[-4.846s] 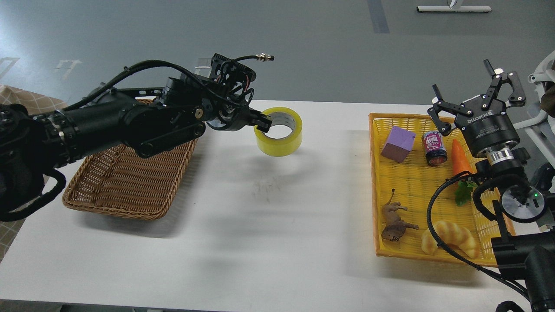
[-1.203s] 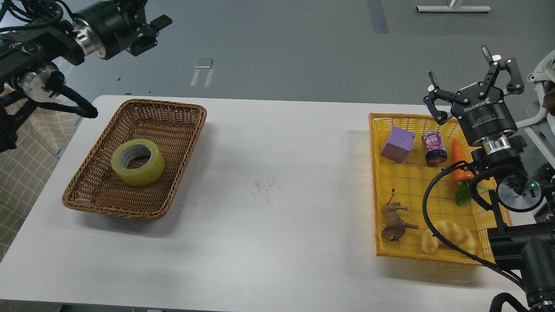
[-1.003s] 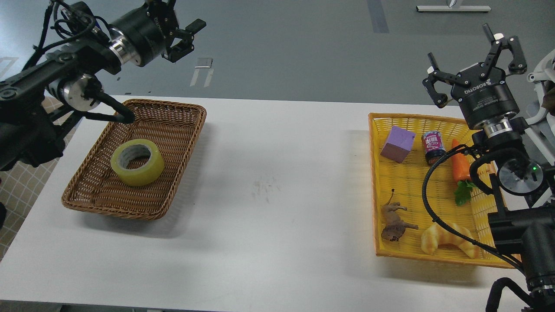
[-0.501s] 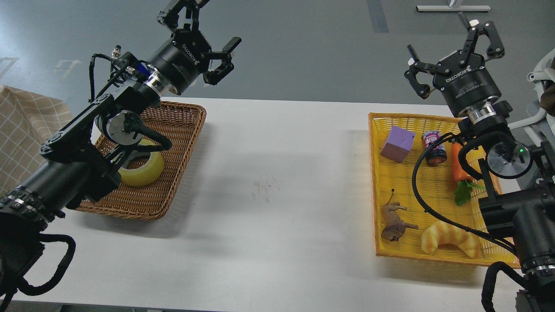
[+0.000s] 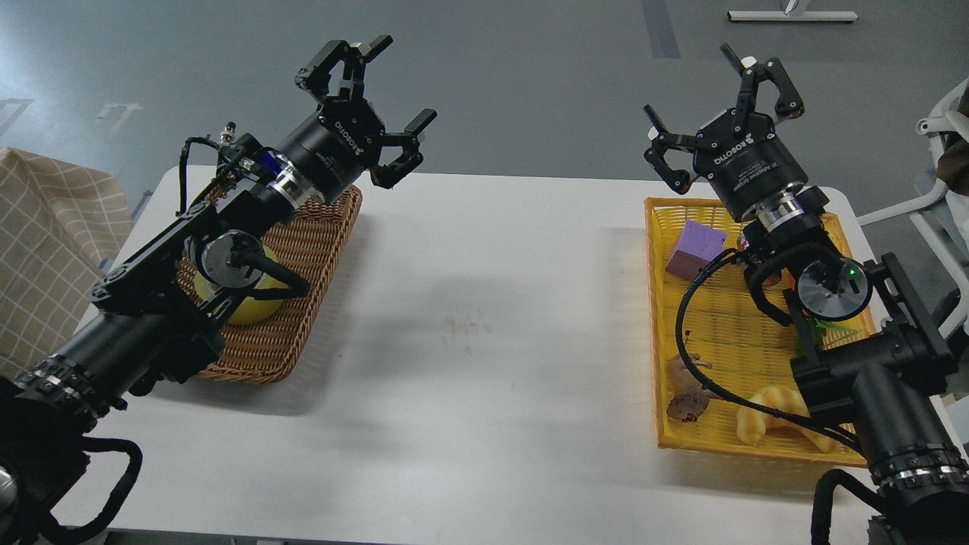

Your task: Place and transfer tape with both arms

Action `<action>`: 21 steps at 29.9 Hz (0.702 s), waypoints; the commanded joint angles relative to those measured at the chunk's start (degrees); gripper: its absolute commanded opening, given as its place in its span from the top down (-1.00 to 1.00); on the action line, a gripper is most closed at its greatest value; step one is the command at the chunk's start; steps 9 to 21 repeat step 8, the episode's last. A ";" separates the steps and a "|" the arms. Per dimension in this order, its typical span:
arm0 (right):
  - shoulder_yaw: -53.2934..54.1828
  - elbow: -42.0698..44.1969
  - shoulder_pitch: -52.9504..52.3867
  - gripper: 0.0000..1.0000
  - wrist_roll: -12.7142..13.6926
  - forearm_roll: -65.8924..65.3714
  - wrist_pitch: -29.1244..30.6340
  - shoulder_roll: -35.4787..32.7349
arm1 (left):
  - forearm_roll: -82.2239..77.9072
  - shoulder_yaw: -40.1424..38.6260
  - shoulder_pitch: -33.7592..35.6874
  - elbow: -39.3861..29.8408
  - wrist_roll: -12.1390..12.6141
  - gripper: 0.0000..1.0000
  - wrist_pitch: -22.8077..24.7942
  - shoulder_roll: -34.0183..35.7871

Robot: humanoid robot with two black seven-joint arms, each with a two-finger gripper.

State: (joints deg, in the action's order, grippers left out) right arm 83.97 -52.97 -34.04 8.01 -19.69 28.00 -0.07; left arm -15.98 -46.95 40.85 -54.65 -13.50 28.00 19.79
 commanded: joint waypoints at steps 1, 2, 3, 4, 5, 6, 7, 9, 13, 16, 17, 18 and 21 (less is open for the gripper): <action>0.40 -0.38 0.29 -0.99 -0.10 0.00 0.00 0.07 | 0.07 -0.16 -0.07 0.07 -0.04 -0.96 0.00 0.07; 0.49 -0.38 0.29 -0.99 -0.10 0.00 0.00 0.07 | 0.07 -0.16 -0.07 0.24 -0.04 -0.96 0.00 0.07; 0.58 -0.38 0.38 -0.99 -0.10 0.00 0.00 0.07 | 0.07 -0.24 -0.07 0.25 -0.04 -0.96 0.00 0.07; 0.67 -0.47 0.38 -0.99 -0.19 0.00 0.00 0.07 | 0.07 -0.24 -0.16 0.33 -0.04 -0.96 0.00 0.07; 0.75 -0.47 0.38 -0.99 -0.19 0.00 0.00 0.07 | 0.07 -0.24 -0.16 0.33 0.05 -0.96 0.00 0.07; 0.76 -0.38 0.47 -0.99 -0.19 0.00 0.00 0.07 | 0.07 -0.24 -0.16 0.42 -0.04 -0.96 0.00 0.07; 0.76 -0.21 0.56 -0.99 -0.19 0.00 0.00 0.07 | 0.07 -0.33 -0.16 0.42 -0.04 -0.96 0.00 0.07; 0.84 -0.12 0.47 -0.99 -0.19 0.00 0.00 0.07 | 0.07 -0.33 -0.25 0.42 -0.04 -0.96 0.00 0.07; 0.84 -0.12 0.47 -0.99 -0.19 0.00 0.00 0.07 | 0.07 -0.33 -0.25 0.42 -0.04 -0.96 0.00 0.07; 0.84 -0.12 0.47 -0.99 -0.19 0.00 0.00 0.07 | 0.07 -0.33 -0.25 0.42 -0.04 -0.96 0.00 0.07; 0.84 -0.12 0.47 -0.99 -0.19 0.00 0.00 0.07 | 0.07 -0.33 -0.25 0.42 -0.04 -0.96 0.00 0.07; 0.84 -0.12 0.47 -0.99 -0.19 0.00 0.00 0.07 | 0.07 -0.33 -0.25 0.42 -0.04 -0.96 0.00 0.07; 0.84 -0.12 0.47 -0.99 -0.19 0.00 0.00 0.07 | 0.07 -0.33 -0.25 0.42 -0.04 -0.96 0.00 0.07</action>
